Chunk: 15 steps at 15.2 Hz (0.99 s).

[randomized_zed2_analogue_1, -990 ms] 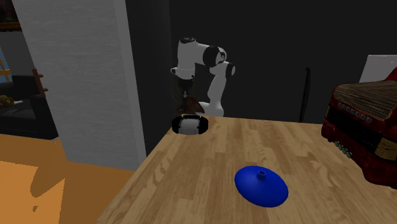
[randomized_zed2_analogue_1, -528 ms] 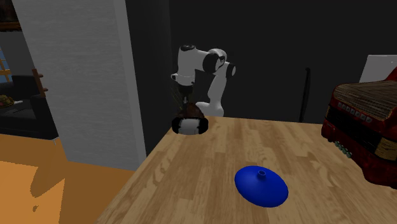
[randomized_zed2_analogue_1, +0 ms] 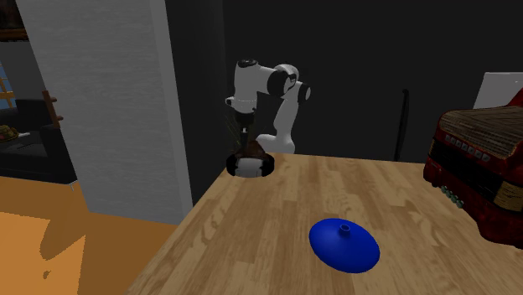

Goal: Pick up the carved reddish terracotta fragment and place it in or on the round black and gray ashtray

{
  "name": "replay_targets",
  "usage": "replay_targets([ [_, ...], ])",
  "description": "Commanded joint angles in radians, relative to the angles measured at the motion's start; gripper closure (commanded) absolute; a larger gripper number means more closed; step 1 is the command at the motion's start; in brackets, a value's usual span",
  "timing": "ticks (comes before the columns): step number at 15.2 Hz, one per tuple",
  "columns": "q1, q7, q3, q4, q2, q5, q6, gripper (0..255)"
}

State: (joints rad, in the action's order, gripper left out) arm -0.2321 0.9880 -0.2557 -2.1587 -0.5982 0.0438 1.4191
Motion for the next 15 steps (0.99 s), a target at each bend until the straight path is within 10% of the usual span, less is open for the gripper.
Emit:
replay_targets([
  [1,0.000,0.000,0.000,0.000,0.000,0.000,0.000,0],
  [15,-0.008,0.009,-0.015,0.177,0.064,0.005,-0.115,0],
])
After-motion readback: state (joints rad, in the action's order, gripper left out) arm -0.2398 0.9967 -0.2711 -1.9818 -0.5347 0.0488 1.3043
